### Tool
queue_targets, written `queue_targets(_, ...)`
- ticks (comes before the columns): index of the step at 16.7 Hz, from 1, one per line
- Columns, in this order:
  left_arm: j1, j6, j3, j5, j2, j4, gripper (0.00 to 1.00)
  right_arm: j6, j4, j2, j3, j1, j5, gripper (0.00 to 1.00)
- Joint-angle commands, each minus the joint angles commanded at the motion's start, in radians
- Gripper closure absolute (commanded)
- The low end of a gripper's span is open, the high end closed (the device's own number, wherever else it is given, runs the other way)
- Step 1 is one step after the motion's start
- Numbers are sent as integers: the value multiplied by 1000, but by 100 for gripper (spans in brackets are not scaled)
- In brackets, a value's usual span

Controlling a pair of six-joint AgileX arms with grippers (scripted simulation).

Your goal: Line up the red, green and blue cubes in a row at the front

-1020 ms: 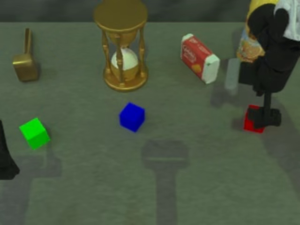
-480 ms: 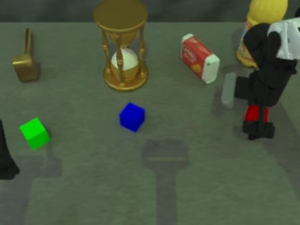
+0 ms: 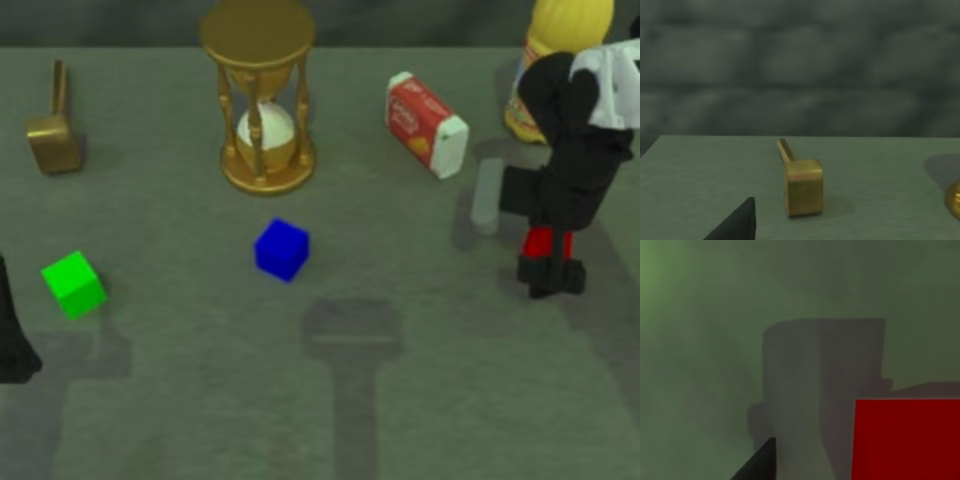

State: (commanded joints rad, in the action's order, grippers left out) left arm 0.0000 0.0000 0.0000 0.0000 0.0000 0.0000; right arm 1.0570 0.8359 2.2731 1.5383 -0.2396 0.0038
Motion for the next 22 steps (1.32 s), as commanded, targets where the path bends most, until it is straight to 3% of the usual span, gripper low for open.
queue_targets(5, 0, 0, 0, 0, 0, 0, 0, 0, 0, 0, 0, 0, 0, 98)
queue_targets(6, 0, 0, 0, 0, 0, 0, 0, 0, 0, 0, 0, 0, 0, 100)
queue_targets(13, 0, 0, 0, 0, 0, 0, 0, 0, 0, 0, 0, 0, 0, 100)
queue_targets(22, 0, 0, 0, 0, 0, 0, 0, -15, 254, -120, 133, -7, -8, 100)
